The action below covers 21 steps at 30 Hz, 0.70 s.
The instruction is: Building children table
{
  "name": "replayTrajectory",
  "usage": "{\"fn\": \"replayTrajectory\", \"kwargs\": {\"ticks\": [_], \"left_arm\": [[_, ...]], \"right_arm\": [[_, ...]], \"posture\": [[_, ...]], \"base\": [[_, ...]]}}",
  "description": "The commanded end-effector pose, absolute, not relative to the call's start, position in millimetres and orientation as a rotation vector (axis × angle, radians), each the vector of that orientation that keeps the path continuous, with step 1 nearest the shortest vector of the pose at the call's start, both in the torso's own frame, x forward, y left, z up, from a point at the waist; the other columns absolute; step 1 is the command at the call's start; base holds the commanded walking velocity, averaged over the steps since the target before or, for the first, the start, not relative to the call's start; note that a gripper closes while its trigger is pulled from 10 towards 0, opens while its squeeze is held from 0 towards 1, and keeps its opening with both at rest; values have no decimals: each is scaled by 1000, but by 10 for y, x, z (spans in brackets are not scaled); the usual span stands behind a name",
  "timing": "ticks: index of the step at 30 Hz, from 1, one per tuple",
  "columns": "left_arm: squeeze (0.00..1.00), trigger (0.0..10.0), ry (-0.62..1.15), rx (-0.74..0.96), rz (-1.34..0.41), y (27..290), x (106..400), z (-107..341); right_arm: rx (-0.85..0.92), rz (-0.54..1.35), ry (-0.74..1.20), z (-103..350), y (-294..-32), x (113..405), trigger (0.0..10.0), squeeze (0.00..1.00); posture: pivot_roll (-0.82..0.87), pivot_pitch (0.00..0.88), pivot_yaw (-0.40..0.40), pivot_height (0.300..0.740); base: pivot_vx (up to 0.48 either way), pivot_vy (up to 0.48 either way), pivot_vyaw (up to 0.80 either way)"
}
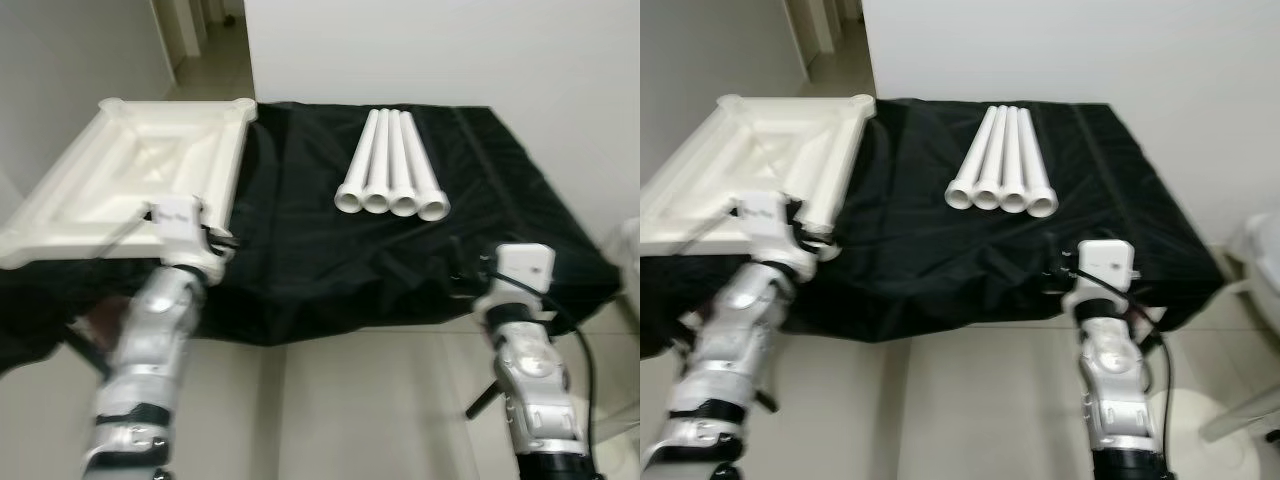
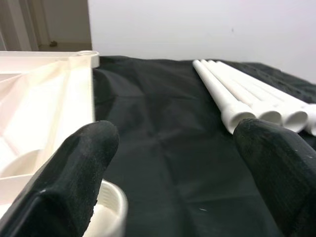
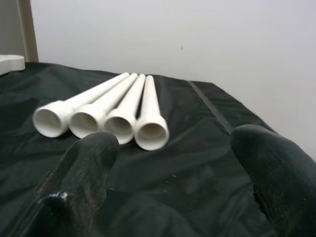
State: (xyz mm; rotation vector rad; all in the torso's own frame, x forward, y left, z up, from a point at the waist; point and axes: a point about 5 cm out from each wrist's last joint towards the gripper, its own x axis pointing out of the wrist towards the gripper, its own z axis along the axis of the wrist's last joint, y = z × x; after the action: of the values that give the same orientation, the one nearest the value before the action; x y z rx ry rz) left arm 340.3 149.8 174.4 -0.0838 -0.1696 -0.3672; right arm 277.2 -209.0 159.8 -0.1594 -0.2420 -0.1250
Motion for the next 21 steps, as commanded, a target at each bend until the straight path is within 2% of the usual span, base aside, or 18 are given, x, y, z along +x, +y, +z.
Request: {"fn": "replayTrajectory", "kwargs": {"ticks": [1,21], "left_arm": [[0,10000,-160,-74,-329,1566,3413,1743],[0,10000,-179,-47,-374,1519,3375,1754]], "right_arm": [[-158,-101,-248,1609,-2042,2791,10000,0],[-159,-85,-240,1586,-2053,2774,10000,0]], "posture": [[26,0,12,740],[23,0,9,740]], "base": [[0,0,0],[0,0,0]]}}
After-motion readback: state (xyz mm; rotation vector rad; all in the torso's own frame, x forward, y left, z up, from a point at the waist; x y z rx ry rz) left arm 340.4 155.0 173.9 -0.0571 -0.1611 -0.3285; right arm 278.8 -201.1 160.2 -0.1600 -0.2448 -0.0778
